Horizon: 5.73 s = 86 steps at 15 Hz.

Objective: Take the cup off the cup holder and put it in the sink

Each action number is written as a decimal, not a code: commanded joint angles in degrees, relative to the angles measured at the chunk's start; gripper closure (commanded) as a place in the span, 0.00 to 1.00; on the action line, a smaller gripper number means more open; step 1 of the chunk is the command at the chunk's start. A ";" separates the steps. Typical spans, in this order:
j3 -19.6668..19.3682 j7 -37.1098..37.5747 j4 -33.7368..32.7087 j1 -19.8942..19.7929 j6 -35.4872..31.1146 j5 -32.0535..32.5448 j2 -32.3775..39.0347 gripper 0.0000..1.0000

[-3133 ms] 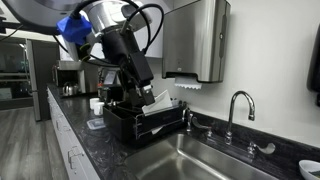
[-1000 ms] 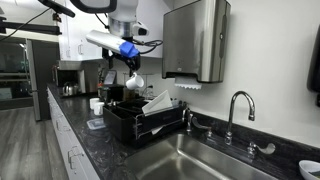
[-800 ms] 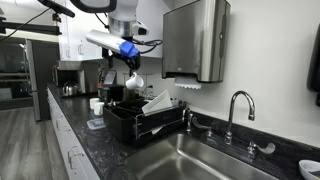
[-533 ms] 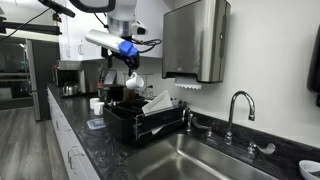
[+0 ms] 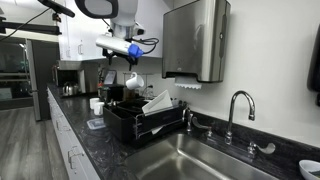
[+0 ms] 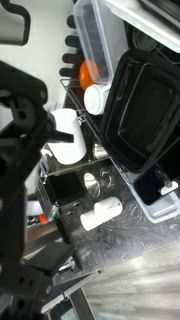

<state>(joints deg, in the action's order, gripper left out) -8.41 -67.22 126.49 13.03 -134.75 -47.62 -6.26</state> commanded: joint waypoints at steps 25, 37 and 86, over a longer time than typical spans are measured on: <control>11.65 -27.75 -26.85 -11.37 5.76 -8.97 28.13 0.00; 13.90 -28.36 -23.36 -10.91 3.02 -8.38 26.23 0.00; 18.49 -25.94 -16.89 -9.18 -11.20 -7.12 24.24 1.00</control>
<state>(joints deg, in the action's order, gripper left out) 9.61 -93.22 108.97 4.28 -144.35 -54.45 18.49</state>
